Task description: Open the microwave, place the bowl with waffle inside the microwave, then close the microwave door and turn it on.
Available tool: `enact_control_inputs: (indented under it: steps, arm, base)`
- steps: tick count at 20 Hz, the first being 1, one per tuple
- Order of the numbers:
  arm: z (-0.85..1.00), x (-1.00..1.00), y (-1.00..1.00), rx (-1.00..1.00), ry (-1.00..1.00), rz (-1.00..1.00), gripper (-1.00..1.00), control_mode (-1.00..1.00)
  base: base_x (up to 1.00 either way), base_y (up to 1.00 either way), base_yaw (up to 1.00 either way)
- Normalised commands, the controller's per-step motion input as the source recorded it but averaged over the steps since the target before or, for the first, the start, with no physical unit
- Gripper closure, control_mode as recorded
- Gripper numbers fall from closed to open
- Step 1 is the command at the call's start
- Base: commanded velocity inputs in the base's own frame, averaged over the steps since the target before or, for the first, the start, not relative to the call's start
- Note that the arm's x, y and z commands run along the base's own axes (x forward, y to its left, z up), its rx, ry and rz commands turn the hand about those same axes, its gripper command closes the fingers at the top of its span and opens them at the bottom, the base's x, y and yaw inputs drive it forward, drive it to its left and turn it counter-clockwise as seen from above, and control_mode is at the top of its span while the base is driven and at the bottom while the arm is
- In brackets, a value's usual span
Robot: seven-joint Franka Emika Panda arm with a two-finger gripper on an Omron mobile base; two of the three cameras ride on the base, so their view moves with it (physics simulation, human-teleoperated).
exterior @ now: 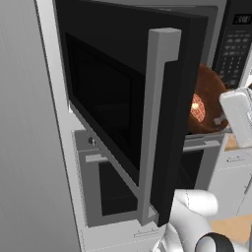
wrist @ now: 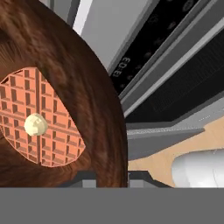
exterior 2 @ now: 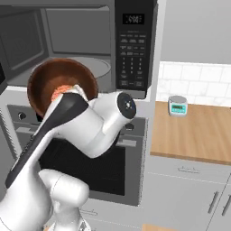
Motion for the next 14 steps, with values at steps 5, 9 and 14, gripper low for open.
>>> enact_control_inputs:
  steps: [5, 9, 14]
  arm:
    - [0.83, 0.84, 1.0, -0.09, 0.03, 0.0, 1.0, -1.0]
    - [0.38, 0.96, 0.78, -0.14, 0.13, -0.08, 1.0, -1.0]
    - [0.0, 0.35, 0.05, -0.02, 0.02, -0.03, 1.0, -1.0]
  base:
    - [0.0, 0.0, 0.0]
    - [0.0, 0.0, 0.0]
    - [0.0, 0.0, 0.0]
